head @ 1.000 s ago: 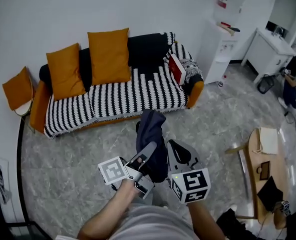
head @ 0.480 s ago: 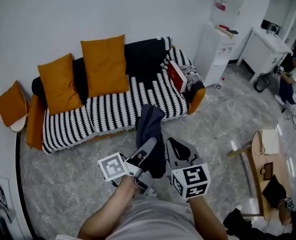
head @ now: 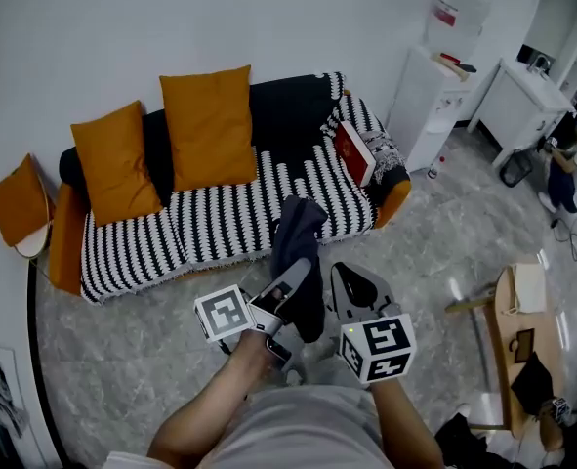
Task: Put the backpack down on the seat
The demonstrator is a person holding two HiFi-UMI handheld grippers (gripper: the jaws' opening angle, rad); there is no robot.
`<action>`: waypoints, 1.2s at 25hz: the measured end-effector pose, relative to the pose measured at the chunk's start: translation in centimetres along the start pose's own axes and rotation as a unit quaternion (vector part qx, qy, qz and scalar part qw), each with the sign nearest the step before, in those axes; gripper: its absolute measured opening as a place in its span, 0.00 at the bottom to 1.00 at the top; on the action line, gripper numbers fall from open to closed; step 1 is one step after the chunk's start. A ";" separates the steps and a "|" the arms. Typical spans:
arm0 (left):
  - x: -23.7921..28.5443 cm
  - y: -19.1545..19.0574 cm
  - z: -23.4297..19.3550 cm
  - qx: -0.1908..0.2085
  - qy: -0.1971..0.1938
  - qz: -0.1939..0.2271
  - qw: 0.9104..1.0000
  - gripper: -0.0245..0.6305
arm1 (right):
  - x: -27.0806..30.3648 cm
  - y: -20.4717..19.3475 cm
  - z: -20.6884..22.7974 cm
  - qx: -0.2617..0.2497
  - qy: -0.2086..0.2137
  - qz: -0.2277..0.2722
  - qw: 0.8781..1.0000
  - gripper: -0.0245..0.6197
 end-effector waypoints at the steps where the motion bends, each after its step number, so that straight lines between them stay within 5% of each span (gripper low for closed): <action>1: 0.3 0.3 -0.2 0.000 0.002 0.001 1.000 0.08 | 0.4 0.0 0.3 0.001 0.001 0.001 1.000 0.04; 22: 16.6 9.0 -6.6 0.009 0.052 0.077 0.996 0.08 | 16.0 3.2 14.6 -0.001 0.103 -0.018 0.995 0.04; 30: 22.9 11.1 -7.7 0.028 0.061 0.080 0.995 0.08 | 19.0 5.0 20.5 0.002 0.112 -0.006 0.994 0.04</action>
Point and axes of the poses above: the fingertips, and each gripper's own axes: x forward along the fingers, z to its right, y out of its top, the point moved 2 cm from there along -x, backward along the fingers
